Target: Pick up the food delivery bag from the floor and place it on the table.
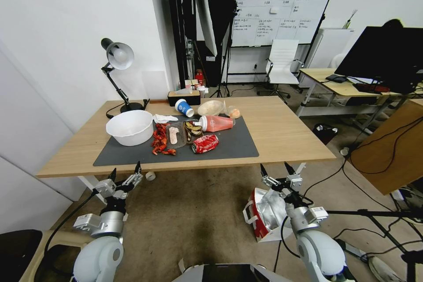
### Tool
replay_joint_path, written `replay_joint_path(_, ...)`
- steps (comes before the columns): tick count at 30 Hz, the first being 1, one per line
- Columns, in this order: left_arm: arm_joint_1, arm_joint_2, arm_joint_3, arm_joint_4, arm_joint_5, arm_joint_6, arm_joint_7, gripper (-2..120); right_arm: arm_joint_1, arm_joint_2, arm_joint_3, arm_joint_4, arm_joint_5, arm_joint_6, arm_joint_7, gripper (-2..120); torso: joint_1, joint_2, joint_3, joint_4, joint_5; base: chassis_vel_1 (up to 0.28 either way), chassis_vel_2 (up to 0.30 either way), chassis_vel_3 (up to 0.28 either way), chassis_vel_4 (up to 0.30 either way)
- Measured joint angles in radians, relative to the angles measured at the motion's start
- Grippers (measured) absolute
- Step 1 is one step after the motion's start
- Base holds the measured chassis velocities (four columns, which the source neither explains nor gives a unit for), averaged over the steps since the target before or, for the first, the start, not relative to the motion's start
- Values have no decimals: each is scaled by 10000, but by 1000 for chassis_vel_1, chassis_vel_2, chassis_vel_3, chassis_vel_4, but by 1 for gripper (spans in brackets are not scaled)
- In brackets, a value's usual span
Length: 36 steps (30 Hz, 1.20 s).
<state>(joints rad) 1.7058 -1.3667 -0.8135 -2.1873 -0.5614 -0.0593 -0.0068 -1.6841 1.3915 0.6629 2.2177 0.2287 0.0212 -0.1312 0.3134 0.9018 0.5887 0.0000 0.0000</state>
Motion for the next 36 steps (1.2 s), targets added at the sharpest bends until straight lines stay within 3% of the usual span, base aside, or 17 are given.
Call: replay_joint_path(36,441,456,-123,-93,322,-471,694,99,97,-146,19,-54,25,-378,51,100,-670,-1597,-930,0,0,0,0,0,0)
